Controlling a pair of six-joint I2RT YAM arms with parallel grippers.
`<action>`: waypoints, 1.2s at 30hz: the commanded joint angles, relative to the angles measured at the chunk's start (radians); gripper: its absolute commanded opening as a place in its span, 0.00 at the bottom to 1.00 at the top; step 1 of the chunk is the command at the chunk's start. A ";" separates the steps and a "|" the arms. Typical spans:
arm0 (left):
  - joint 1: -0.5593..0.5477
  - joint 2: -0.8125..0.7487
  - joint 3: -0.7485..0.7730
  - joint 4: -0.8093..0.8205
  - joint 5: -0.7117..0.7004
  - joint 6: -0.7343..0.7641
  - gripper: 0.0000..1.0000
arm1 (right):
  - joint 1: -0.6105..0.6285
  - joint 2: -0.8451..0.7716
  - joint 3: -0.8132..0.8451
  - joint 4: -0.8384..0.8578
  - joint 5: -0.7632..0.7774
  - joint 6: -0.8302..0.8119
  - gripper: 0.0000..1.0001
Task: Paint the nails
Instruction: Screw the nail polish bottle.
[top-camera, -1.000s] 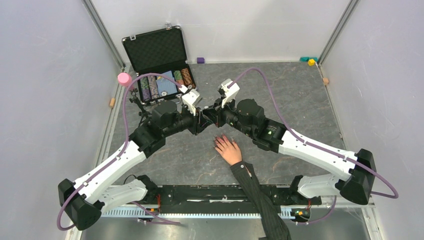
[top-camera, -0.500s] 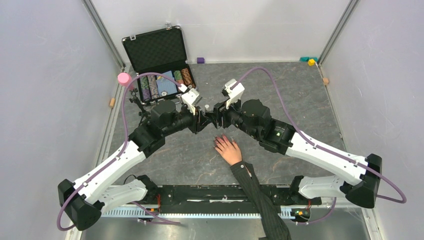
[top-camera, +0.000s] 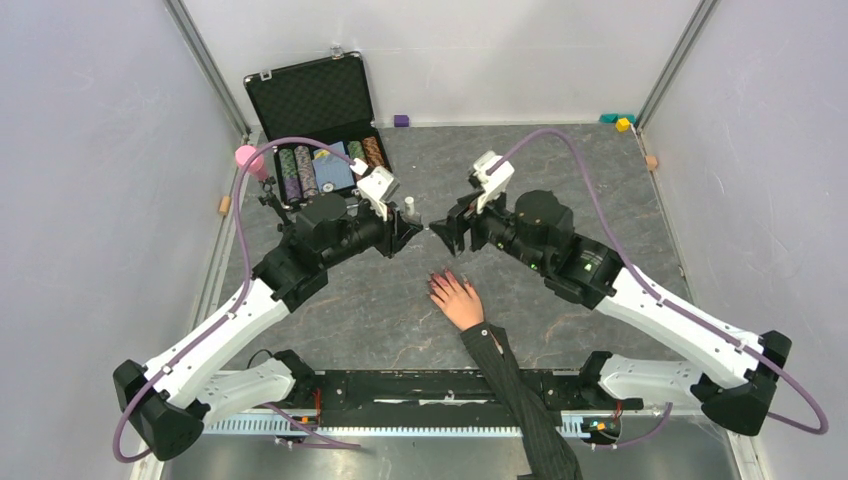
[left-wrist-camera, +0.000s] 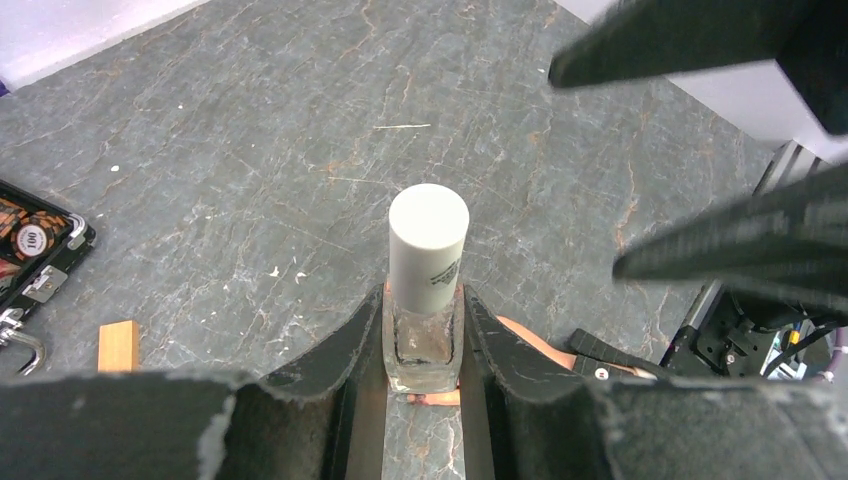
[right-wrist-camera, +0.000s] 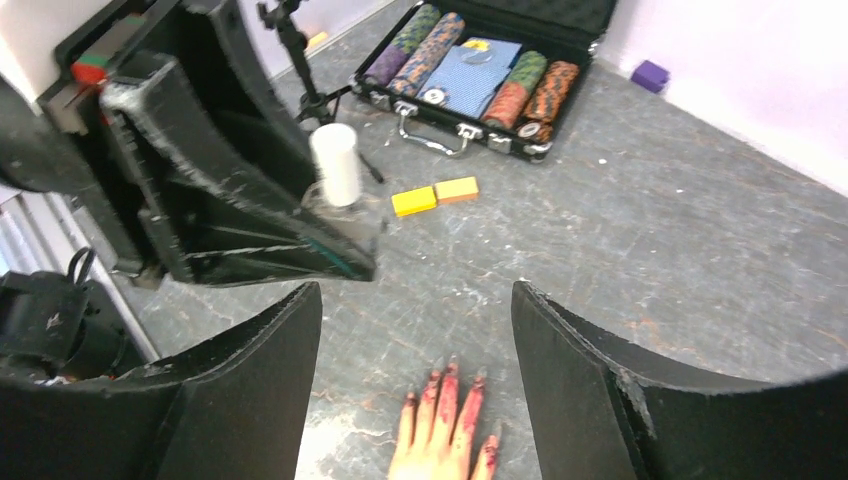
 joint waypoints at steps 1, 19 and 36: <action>0.010 0.017 0.052 0.021 0.001 0.026 0.02 | -0.117 -0.064 -0.028 0.059 -0.180 -0.008 0.74; 0.026 0.069 0.082 0.161 0.847 -0.078 0.02 | -0.296 -0.162 -0.218 0.626 -0.836 0.183 0.77; 0.026 0.086 0.076 0.203 0.867 -0.117 0.02 | -0.295 -0.054 -0.214 0.758 -1.017 0.343 0.55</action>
